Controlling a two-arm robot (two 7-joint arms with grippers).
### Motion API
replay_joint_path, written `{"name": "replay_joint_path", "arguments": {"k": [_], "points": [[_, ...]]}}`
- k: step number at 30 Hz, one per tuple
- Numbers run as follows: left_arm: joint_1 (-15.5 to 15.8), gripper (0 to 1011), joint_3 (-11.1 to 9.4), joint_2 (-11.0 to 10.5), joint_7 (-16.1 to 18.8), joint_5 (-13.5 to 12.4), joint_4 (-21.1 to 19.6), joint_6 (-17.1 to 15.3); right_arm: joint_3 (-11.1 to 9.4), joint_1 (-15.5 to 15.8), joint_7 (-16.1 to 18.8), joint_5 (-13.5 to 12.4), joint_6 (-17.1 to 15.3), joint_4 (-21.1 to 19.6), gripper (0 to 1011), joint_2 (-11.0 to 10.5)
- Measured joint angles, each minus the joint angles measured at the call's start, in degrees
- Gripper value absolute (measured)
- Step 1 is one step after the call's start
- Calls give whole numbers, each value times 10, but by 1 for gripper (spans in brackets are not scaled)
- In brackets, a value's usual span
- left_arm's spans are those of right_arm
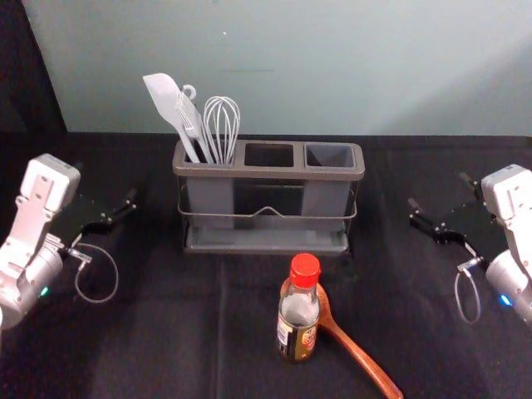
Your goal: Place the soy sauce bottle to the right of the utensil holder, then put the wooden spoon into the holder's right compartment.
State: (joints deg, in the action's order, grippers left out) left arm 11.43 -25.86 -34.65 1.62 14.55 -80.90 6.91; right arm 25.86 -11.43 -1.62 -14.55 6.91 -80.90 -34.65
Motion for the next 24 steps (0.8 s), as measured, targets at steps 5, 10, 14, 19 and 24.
{"name": "replay_joint_path", "arguments": {"k": [5, 10, 14, 19, 24], "points": [[0, 1000, 0, 0, 0, 0, 0, 0, 0, 0, 0, 0, 0, 0, 1003, 0], [0, 1000, 0, 0, 0, 0, 0, 0, 0, 0, 0, 0, 0, 0, 1002, 0], [0, 1000, 0, 0, 0, 0, 0, 0, 0, 0, 0, 0, 0, 0, 1002, 0], [0, 1000, 0, 0, 0, 0, 0, 0, 0, 0, 0, 0, 0, 0, 1002, 0], [0, 1000, 0, 0, 0, 0, 0, 0, 0, 0, 0, 0, 0, 0, 1003, 0]]}}
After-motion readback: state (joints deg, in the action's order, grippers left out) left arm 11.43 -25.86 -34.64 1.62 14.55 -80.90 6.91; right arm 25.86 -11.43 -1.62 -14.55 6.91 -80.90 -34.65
